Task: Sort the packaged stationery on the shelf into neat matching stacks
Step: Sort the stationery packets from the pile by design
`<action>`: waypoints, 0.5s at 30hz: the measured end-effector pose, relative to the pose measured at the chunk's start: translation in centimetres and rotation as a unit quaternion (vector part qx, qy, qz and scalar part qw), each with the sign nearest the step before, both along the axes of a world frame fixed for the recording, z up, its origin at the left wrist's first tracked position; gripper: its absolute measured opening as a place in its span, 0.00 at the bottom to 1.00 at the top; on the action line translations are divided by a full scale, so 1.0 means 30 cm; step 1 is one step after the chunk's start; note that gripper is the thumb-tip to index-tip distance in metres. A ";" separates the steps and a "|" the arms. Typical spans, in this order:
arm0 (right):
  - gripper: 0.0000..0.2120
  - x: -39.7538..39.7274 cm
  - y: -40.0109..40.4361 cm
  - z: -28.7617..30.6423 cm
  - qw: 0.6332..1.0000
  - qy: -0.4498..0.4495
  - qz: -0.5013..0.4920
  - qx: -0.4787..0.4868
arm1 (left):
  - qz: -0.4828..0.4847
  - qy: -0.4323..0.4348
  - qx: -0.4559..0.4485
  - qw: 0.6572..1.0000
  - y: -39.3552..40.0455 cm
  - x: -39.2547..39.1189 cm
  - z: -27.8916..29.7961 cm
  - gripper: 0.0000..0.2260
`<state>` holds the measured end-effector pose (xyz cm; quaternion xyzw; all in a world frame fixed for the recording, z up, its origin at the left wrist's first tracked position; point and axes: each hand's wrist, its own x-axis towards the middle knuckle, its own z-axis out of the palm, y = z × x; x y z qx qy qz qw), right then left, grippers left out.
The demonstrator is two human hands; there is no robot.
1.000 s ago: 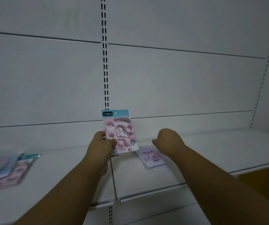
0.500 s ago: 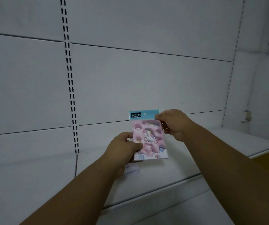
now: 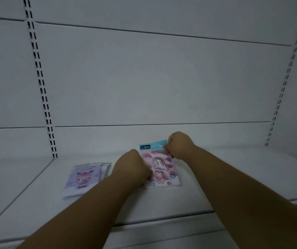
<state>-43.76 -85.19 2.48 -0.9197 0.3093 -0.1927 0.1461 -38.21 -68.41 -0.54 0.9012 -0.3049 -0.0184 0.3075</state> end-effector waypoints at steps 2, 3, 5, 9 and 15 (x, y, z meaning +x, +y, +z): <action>0.11 0.021 -0.016 -0.043 0.999 0.020 0.015 -0.029 | 0.030 -0.012 0.036 0.999 -0.006 0.003 -0.011 0.23; 0.08 0.024 -0.021 -0.060 0.999 0.030 0.021 -0.038 | 0.039 -0.018 0.052 0.998 -0.006 0.004 -0.015 0.23; 0.07 0.025 -0.028 -0.082 0.997 0.029 0.037 -0.055 | 0.043 -0.031 0.072 0.996 -0.003 0.006 -0.018 0.23; 0.13 0.019 0.027 -0.023 0.985 -0.093 0.102 -0.101 | 0.058 -0.042 0.032 0.997 0.014 -0.006 -0.011 0.16; 0.19 0.059 0.366 0.163 0.944 -0.188 0.215 -0.167 | 0.081 -0.167 -0.015 0.983 0.304 0.026 0.035 0.15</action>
